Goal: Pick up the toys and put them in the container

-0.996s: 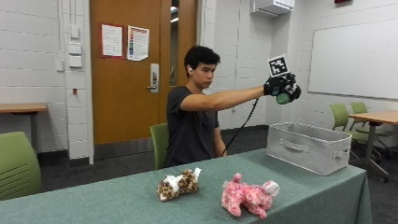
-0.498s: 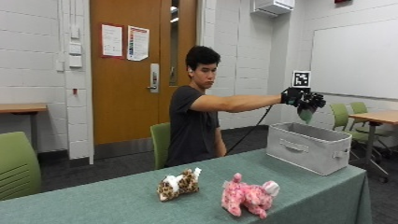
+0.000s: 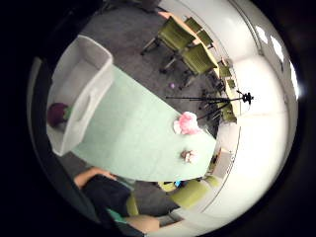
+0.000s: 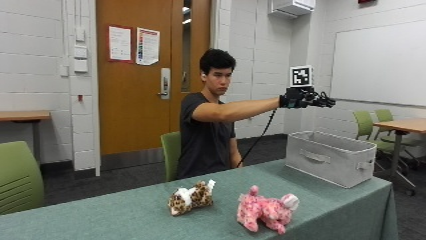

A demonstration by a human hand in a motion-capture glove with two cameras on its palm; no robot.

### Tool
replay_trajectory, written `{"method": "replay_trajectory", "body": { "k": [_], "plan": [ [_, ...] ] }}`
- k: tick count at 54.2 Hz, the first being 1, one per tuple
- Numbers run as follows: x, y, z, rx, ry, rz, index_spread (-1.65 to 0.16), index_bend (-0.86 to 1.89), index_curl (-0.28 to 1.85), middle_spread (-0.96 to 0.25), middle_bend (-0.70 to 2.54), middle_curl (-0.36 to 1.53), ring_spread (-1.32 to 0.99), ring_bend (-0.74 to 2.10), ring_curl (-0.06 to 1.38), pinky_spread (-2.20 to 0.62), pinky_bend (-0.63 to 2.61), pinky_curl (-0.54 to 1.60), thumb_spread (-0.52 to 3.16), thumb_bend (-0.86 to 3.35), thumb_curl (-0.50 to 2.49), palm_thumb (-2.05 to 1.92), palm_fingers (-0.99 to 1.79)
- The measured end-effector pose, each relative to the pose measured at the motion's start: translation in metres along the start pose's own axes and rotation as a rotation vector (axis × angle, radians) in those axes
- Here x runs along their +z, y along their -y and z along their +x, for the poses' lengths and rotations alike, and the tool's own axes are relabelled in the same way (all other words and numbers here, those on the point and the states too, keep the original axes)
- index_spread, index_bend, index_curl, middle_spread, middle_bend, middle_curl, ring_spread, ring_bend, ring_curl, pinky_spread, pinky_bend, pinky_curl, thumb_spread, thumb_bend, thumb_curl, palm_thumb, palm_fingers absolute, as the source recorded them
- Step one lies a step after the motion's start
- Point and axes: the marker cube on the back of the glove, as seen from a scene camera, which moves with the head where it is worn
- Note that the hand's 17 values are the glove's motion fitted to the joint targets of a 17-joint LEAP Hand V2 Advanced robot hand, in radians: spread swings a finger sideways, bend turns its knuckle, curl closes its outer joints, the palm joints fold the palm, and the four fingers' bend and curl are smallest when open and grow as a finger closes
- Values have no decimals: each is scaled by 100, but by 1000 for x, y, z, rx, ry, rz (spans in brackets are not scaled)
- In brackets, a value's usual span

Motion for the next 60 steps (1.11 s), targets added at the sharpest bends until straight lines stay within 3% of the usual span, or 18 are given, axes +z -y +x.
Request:
{"method": "replay_trajectory", "body": {
  "k": [5, 10, 33, 47, 60],
  "plan": [
    [-6, -20, 29, -30, 36, 1, -11, 12, 38, -4, 22, 46, -22, 52, 29, -15, 85, 35, 79, -14, 35, -18, -11],
    [-6, -37, 80, 114, -52, 4, -14, 13, 37, -6, 21, 45, -24, 49, 28, -14, 81, 33, 80, -14, 31, -19, -9],
    [13, -157, 266, 325, -100, 4, -20, 19, 36, -8, 19, 43, -27, 35, 27, -10, 69, 31, 78, -14, 20, -20, -4],
    [67, -231, 353, 428, -19, 18, -23, 33, 43, -6, 14, 38, -25, 16, 23, -8, 63, 31, 73, -14, 18, -19, -7],
    [142, -271, 397, 541, 30, -93, -24, 36, 46, -6, 15, 34, -25, 15, 21, -7, 60, 32, 71, -14, 18, -19, -9]
  ]
}}
